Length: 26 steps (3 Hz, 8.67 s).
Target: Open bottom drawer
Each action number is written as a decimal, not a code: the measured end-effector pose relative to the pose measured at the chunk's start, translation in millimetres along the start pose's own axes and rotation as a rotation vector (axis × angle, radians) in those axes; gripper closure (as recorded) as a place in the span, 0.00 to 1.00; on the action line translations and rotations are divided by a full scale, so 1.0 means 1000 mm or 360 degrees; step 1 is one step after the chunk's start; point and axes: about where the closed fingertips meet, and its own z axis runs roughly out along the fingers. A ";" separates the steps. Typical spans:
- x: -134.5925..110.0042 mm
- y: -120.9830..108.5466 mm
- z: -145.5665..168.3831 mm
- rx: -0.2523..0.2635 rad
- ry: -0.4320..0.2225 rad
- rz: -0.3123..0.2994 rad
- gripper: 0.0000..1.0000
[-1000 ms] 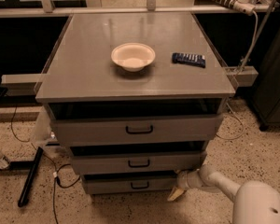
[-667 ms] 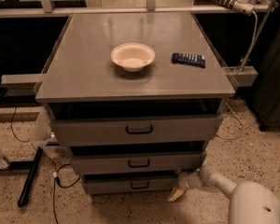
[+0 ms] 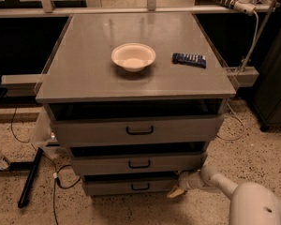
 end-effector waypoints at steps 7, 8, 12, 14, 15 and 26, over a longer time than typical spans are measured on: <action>0.000 0.048 -0.052 0.0103 0.0068 0.0040 0.35; 0.007 0.051 -0.048 0.0071 0.0064 0.0077 0.12; 0.008 0.060 -0.057 0.0031 0.0054 0.0157 0.79; 0.003 0.060 -0.061 0.0029 0.0051 0.0154 1.00; 0.003 0.060 -0.061 0.0029 0.0051 0.0154 0.81; 0.016 0.110 -0.079 -0.0093 0.0005 0.0166 0.81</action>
Offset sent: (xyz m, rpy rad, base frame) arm -0.0123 0.0020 0.0302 -0.0178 -0.0237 0.0092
